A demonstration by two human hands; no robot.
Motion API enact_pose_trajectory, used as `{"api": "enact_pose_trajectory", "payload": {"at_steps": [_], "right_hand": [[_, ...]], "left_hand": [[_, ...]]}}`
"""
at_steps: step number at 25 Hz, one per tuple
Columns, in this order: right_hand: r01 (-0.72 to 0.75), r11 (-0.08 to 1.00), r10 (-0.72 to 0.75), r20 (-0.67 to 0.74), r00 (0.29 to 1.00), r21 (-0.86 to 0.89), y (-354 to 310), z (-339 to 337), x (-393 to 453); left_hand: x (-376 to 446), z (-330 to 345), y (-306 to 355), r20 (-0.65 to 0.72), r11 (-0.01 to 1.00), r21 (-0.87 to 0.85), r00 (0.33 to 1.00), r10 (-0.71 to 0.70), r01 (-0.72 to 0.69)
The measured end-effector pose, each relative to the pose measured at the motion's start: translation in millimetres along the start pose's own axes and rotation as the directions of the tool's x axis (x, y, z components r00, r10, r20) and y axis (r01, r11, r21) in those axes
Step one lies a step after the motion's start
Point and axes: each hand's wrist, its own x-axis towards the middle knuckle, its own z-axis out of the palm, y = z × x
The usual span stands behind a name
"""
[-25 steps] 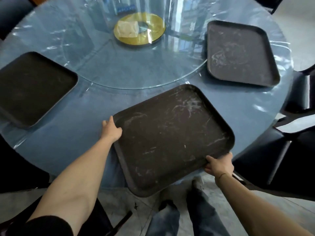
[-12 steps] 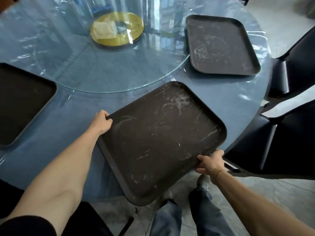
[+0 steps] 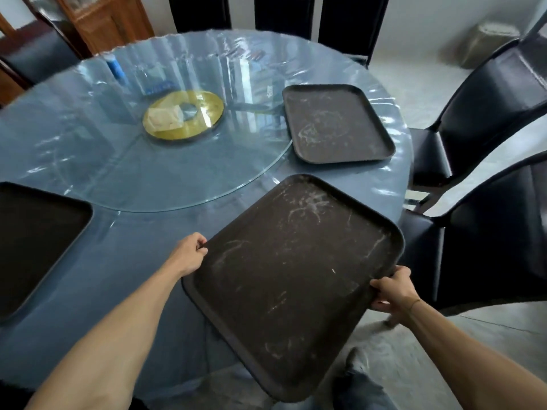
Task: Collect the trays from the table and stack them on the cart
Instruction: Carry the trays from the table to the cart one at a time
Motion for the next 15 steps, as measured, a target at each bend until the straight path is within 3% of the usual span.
{"api": "enact_pose_trajectory", "payload": {"at_steps": [6, 11, 15], "right_hand": [[0.128, 0.987, -0.111, -0.161, 0.981, 0.099, -38.2, -97.4, -6.0], [0.203, 0.941, -0.114, -0.310, 0.944, 0.272, -47.6, -193.7, -21.5], [0.245, 0.871, -0.103, -0.331, 0.938, 0.425, -41.5, -276.8, -38.8]], "left_hand": [[2.8, 4.7, 108.2, 0.107, 0.978, 0.010, 0.972, 0.208, -0.210], [-15.4, 23.5, 225.7, 0.102, 0.927, -0.048, 0.921, 0.376, -0.373], [-47.5, 42.1, 322.1, 0.069, 0.876, -0.067, 0.874, 0.482, -0.478]]}}
